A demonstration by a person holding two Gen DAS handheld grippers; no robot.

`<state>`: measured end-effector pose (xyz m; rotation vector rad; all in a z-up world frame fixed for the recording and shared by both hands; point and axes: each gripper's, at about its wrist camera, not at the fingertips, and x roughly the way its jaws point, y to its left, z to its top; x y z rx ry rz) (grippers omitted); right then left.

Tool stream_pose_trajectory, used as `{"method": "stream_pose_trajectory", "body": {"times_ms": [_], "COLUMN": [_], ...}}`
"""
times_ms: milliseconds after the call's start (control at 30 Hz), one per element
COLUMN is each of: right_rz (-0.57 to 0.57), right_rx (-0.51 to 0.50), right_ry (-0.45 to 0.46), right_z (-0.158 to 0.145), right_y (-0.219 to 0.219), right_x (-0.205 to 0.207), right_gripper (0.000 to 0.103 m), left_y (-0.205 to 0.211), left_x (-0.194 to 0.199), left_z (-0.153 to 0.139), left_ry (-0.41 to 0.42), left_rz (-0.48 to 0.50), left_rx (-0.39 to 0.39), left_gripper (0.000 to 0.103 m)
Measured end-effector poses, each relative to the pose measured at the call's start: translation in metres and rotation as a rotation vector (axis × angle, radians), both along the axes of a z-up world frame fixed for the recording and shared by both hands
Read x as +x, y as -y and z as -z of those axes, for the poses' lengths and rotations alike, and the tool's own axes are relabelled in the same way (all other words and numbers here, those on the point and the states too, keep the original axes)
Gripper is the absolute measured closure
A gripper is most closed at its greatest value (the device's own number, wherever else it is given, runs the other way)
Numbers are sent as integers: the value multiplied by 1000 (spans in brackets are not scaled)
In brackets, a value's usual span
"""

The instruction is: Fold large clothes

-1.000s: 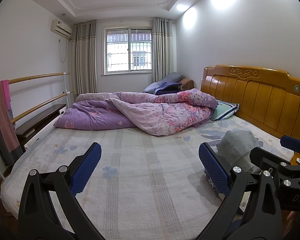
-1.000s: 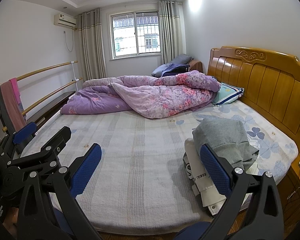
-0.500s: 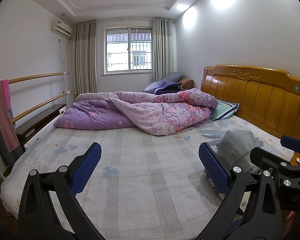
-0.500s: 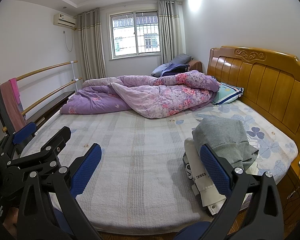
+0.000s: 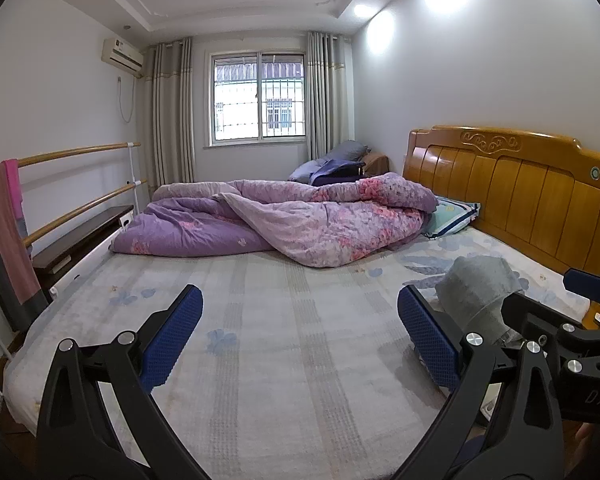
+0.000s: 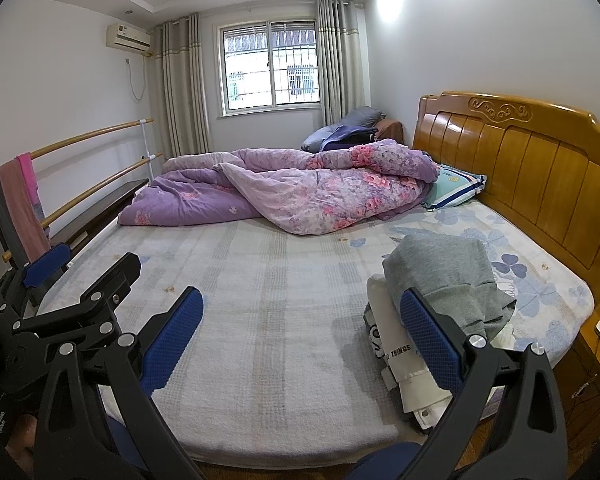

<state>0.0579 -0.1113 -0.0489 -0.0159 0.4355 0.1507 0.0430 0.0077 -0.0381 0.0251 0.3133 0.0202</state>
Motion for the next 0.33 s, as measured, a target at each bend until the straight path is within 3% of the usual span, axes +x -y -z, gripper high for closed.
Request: {"method": "stream_pose_trajectory", "body": {"times_ms": [333], "right_rz": [-3], "right_rx": [-4], "right_ry": [-26], "right_z": [6], "right_y": [0], "right_x": [7], "right_gripper": [8], "left_y": [-15], "left_x": [-1], "left_z": [15], "left_ry": [-37], "left_rz": [-9], "left_rx": [-4], "left_gripper": [5]}}
